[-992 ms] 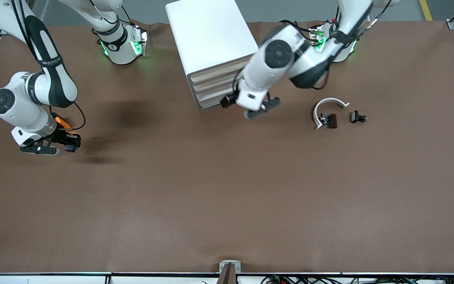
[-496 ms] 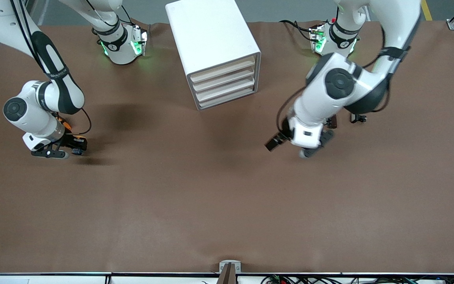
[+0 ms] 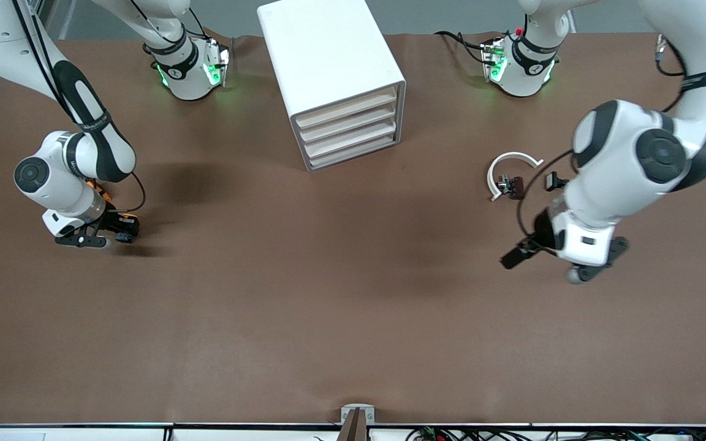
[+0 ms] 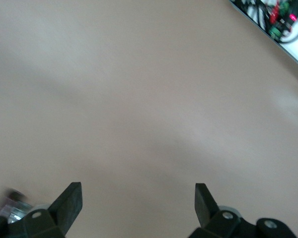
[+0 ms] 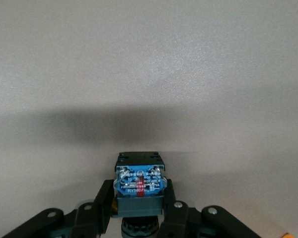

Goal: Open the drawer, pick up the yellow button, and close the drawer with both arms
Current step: 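Set the button beside the orange box with the right gripper while the left gripper withdraws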

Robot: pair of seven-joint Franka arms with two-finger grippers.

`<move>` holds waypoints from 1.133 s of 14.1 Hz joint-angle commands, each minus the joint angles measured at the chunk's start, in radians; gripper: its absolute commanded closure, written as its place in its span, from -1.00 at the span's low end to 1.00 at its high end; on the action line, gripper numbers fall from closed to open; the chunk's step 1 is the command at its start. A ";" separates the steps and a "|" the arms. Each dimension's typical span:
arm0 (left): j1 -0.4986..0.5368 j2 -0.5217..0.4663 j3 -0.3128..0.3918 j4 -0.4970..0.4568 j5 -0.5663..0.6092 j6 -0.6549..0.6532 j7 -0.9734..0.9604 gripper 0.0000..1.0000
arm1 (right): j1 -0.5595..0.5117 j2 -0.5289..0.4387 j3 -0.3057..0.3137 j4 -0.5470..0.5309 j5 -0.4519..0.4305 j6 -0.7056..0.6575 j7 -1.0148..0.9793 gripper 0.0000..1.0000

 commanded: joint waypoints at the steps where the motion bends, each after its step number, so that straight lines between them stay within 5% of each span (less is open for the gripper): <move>1: 0.017 -0.013 -0.009 0.042 0.073 -0.060 0.038 -1.00 | -0.020 0.011 0.018 0.017 -0.017 0.004 0.005 -0.99; 8: 0.016 -0.075 0.015 0.083 0.078 -0.171 0.161 -1.00 | -0.021 -0.018 0.020 0.019 -0.015 -0.013 0.010 -1.00; 11: -0.104 -0.180 0.153 0.077 0.028 -0.288 0.231 -1.00 | -0.018 -0.079 0.021 0.024 -0.014 -0.080 0.010 -1.00; 16: -0.223 -0.306 0.384 0.075 -0.080 -0.385 0.512 -1.00 | -0.003 -0.188 0.030 0.123 -0.003 -0.403 0.031 -1.00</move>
